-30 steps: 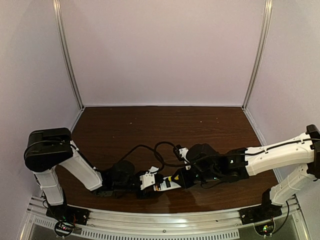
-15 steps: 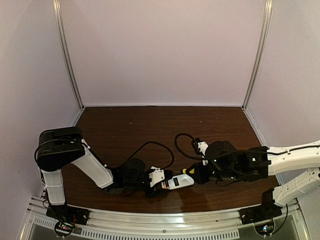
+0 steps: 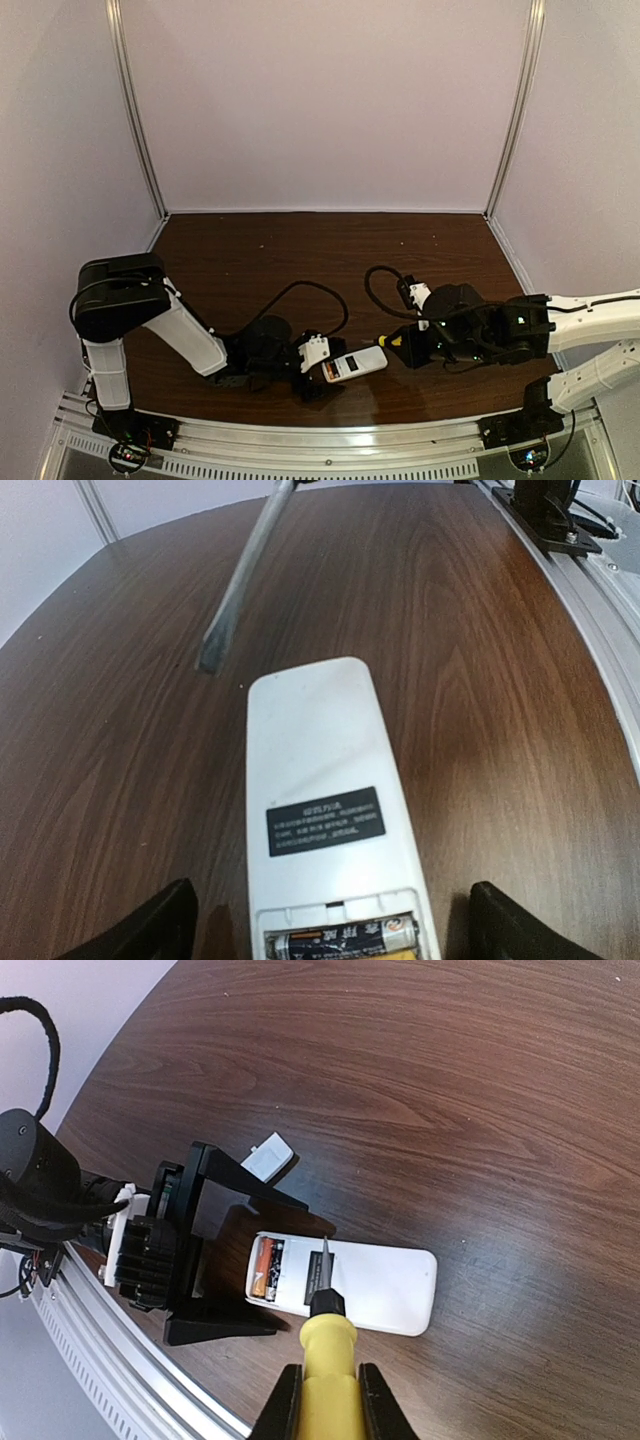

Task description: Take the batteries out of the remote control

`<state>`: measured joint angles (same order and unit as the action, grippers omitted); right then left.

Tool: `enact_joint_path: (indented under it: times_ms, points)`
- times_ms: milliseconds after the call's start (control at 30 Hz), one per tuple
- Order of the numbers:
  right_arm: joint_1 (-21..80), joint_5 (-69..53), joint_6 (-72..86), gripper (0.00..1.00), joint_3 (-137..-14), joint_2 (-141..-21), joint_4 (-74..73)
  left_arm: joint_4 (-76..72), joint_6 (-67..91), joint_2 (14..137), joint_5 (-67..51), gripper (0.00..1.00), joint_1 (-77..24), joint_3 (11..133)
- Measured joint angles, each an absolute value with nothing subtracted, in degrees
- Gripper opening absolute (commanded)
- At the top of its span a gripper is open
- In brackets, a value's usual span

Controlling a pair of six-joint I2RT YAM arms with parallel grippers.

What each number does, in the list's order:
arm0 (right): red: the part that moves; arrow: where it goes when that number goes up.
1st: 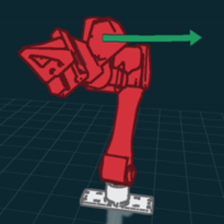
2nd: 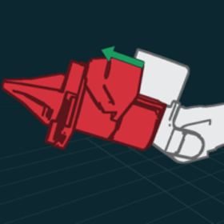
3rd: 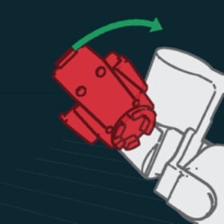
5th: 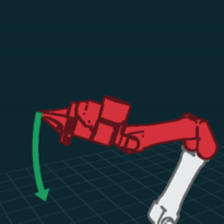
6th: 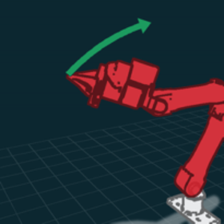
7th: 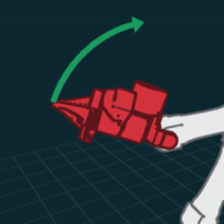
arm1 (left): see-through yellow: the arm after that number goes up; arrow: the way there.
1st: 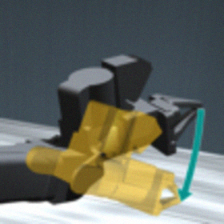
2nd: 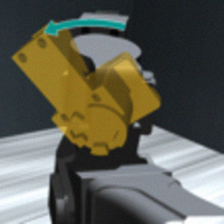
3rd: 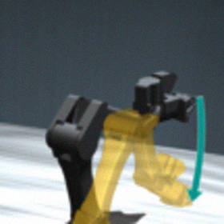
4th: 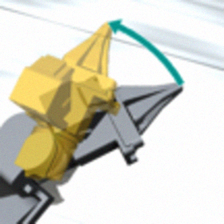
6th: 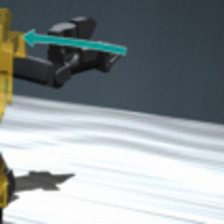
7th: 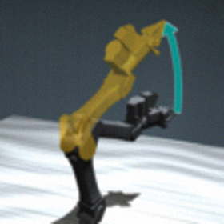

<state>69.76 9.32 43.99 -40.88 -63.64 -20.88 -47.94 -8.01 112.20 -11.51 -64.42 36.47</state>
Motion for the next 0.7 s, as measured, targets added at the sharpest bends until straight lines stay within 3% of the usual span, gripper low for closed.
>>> enact_joint_path:
  times_ms: [700]
  points:
    - [69.7, 11.4, 43.9, 0.00, -40.9, -61.6, -21.6, -48.8, -3.2, 106.5, -12.2, 0.94, -63.4, 29.4]
